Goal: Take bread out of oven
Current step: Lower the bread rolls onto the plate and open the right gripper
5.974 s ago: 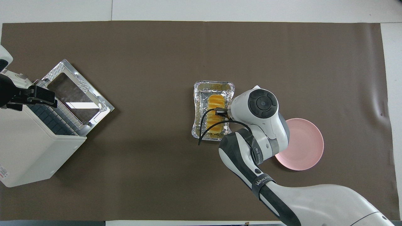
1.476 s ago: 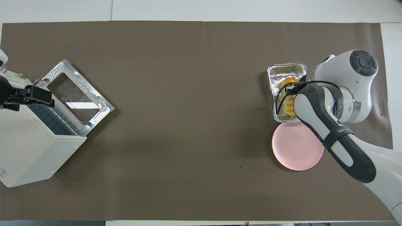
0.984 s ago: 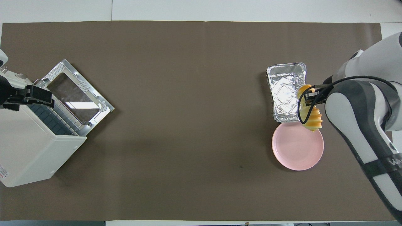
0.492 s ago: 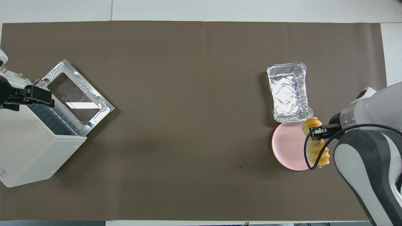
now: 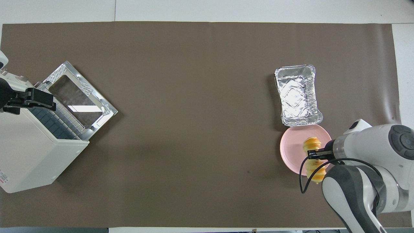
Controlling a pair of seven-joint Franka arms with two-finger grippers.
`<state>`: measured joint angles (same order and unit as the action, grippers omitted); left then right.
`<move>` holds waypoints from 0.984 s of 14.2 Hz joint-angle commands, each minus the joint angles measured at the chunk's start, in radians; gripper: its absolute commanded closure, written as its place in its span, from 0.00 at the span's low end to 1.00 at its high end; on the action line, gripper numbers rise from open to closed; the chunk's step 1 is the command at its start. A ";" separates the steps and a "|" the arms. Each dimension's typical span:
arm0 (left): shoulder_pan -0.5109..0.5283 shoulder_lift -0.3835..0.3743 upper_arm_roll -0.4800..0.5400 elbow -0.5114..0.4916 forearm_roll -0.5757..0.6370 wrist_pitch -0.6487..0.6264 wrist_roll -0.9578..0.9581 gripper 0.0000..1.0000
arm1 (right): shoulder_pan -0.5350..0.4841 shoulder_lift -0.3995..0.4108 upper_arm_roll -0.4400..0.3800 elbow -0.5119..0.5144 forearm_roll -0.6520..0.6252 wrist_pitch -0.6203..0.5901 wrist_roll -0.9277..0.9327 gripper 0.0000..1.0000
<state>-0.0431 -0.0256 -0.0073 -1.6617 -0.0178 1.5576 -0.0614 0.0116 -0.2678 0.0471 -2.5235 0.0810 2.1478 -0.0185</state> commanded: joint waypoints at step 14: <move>0.006 -0.024 0.000 -0.016 -0.007 0.006 0.003 0.00 | 0.001 0.143 -0.001 0.058 -0.010 0.147 -0.028 0.00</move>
<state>-0.0431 -0.0256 -0.0073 -1.6617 -0.0178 1.5576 -0.0614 0.0119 -0.1421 0.0475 -2.5251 0.0802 2.3369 -0.0353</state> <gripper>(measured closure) 0.000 0.542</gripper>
